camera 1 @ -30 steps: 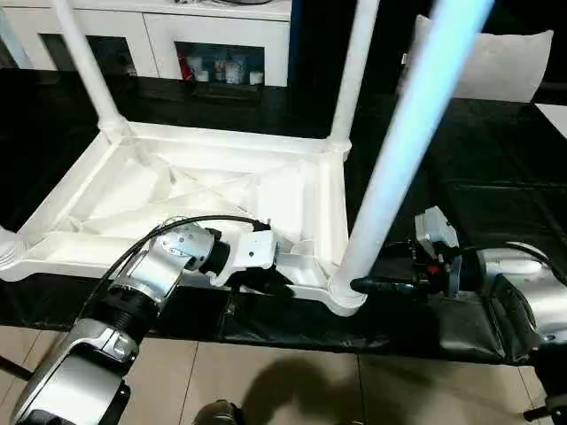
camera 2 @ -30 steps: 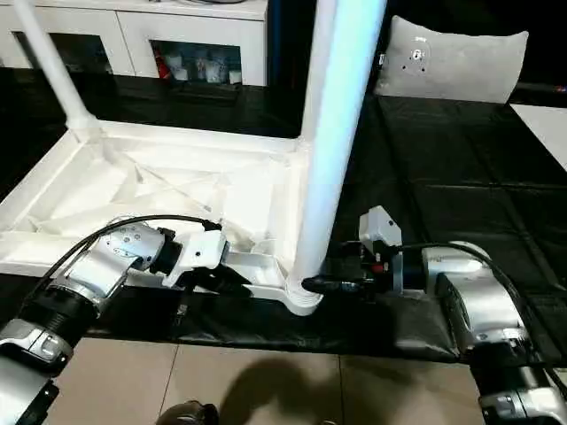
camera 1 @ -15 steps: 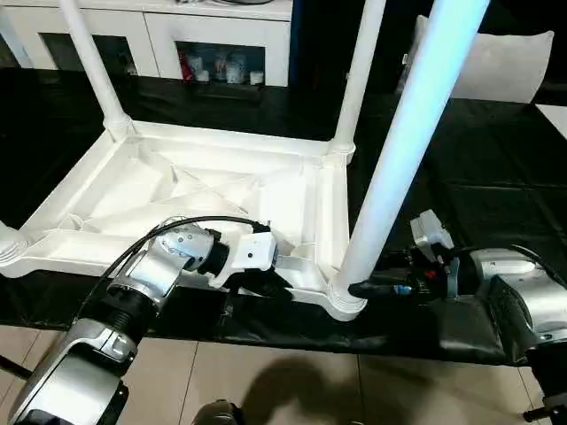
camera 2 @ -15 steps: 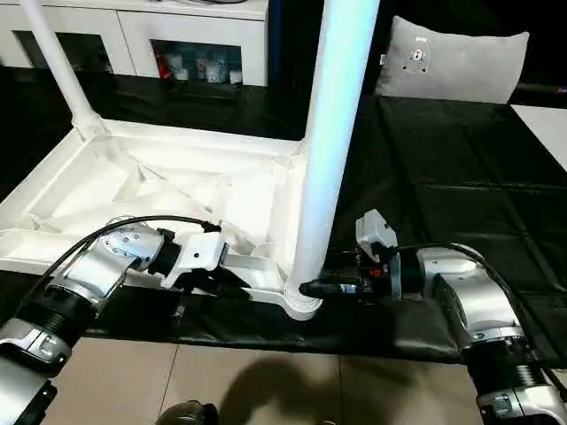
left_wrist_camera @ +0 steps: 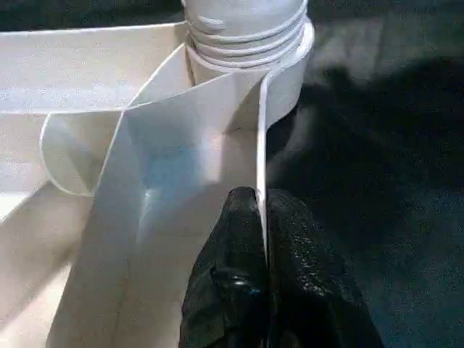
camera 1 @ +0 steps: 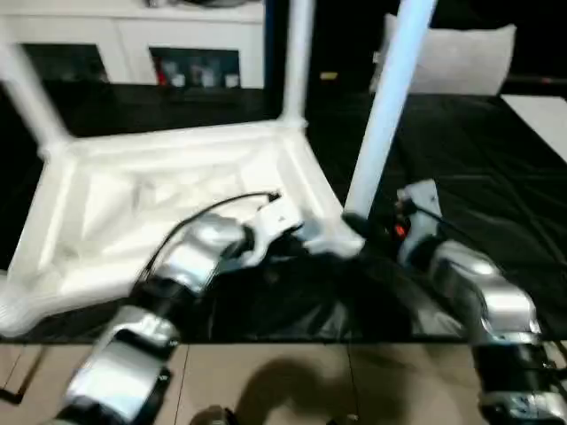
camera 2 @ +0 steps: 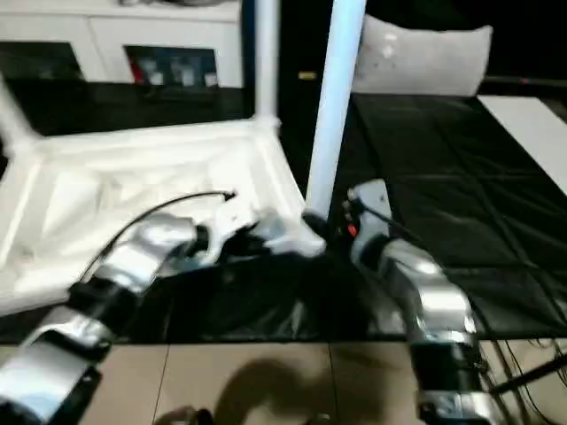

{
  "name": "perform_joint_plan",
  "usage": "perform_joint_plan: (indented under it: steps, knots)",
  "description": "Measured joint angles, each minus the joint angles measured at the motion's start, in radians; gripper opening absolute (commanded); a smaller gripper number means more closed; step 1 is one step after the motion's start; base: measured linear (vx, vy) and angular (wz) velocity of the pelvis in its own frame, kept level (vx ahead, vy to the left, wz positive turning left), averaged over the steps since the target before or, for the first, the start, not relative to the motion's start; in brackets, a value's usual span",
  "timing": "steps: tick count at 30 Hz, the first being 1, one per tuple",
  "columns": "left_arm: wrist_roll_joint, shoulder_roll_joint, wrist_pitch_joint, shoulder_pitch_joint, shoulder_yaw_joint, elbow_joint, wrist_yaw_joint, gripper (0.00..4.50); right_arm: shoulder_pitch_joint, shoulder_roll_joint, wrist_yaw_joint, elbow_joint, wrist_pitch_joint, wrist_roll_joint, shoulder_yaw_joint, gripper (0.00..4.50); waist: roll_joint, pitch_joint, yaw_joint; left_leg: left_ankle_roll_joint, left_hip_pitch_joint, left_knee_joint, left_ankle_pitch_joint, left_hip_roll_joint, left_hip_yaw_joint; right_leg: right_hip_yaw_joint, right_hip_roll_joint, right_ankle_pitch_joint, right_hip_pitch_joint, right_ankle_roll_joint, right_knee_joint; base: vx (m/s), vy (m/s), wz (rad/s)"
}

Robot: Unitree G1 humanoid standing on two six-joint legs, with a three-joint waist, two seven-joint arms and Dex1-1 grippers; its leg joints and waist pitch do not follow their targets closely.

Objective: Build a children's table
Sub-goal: Rotate leg to tighten

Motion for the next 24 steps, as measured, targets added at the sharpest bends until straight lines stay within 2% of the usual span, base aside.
perform_joint_plan:
  steps: [3, 4, 6, 13, 15, 18, 19, 20, 22, 24]
  knots:
    - [0.005, -0.034, 0.022, -0.007, 0.010, 0.005, 0.070, 0.00, -0.010, 0.049, -0.105, 0.003, -0.028, -0.034, -0.005, 1.91, 0.002, -0.001, -0.002, 0.000, 0.000, -0.003, 0.000, -0.001, 0.000, 0.000, 0.000, 0.004, -0.001, 0.002, 0.000, 0.000, 0.000, 0.00]
    - [0.008, -0.045, 0.022, -0.007, 0.017, 0.005, 0.089, 0.00, -0.008, 0.064, -0.135, 0.006, -0.051, -0.040, -0.008, 2.46, 0.002, -0.001, 0.000, 0.000, 0.000, -0.005, 0.000, -0.001, 0.000, 0.000, 0.000, 0.006, -0.001, 0.003, 0.000, 0.000, 0.000, 0.00]
    - [0.012, -0.057, 0.021, -0.007, 0.018, 0.005, 0.107, 0.00, -0.004, 0.084, -0.168, 0.008, -0.074, -0.044, -0.015, 2.46, 0.003, -0.002, 0.002, 0.000, -0.001, -0.008, 0.000, -0.001, 0.000, 0.000, 0.000, 0.004, -0.002, 0.006, -0.001, 0.000, 0.000, 0.00]
    - [0.014, -0.065, 0.015, -0.007, 0.017, 0.002, 0.114, 0.00, 0.014, 0.091, -0.155, -0.007, -0.091, -0.031, -0.025, 3.20, 0.008, -0.003, 0.015, 0.000, -0.001, -0.011, 0.000, -0.001, 0.000, -0.001, 0.000, 0.003, -0.003, 0.008, -0.002, 0.000, 0.000, 0.00]
    - [0.016, -0.063, 0.000, -0.004, 0.015, 0.002, 0.107, 0.00, 0.018, 0.066, -0.122, -0.009, -0.090, -0.024, -0.025, 3.37, 0.008, -0.003, 0.017, 0.000, -0.001, -0.011, 0.000, -0.001, 0.000, -0.001, 0.000, 0.003, -0.003, 0.008, -0.002, 0.000, 0.000, 0.00]
    - [0.016, -0.046, -0.039, 0.008, 0.005, -0.007, 0.074, 0.00, 0.024, -0.023, -0.002, -0.009, -0.093, -0.016, -0.003, 3.56, 0.008, -0.002, 0.023, 0.000, -0.001, -0.011, 0.000, 0.000, 0.000, -0.001, 0.000, 0.003, -0.003, 0.008, -0.002, 0.000, 0.000, 0.00]
    - [0.016, -0.038, -0.051, 0.011, 0.004, -0.008, 0.061, 0.00, 0.024, -0.043, 0.034, -0.007, -0.097, -0.014, 0.003, 3.80, 0.008, -0.002, 0.023, 0.000, -0.001, -0.011, 0.000, 0.000, 0.000, -0.002, 0.001, 0.003, -0.003, 0.008, -0.002, 0.000, 0.000, 0.00]
    - [0.012, -0.025, -0.064, 0.018, 0.002, -0.015, 0.041, 0.00, 0.025, -0.073, 0.073, -0.002, -0.107, -0.009, 0.010, 3.80, 0.009, -0.002, 0.024, 0.000, -0.001, -0.012, 0.000, 0.000, 0.000, -0.002, 0.001, 0.003, -0.004, 0.008, -0.002, 0.000, 0.000, 0.00]
    - [0.005, 0.010, -0.111, 0.038, -0.003, -0.029, -0.012, 0.00, 0.028, -0.132, 0.171, -0.001, -0.140, 0.005, 0.028, 4.07, 0.010, -0.003, 0.028, 0.000, -0.001, -0.012, 0.000, 0.001, 0.000, -0.002, 0.002, 0.003, -0.004, 0.008, -0.001, 0.000, 0.000, 0.00]
    - [-0.002, 0.032, -0.141, 0.047, -0.007, -0.034, -0.063, 0.00, 0.027, -0.164, 0.234, 0.001, -0.172, 0.010, 0.043, 4.07, 0.010, -0.003, 0.030, 0.000, -0.001, -0.011, 0.000, 0.002, 0.000, -0.002, 0.002, 0.003, -0.004, 0.008, -0.001, 0.000, 0.000, 0.00]
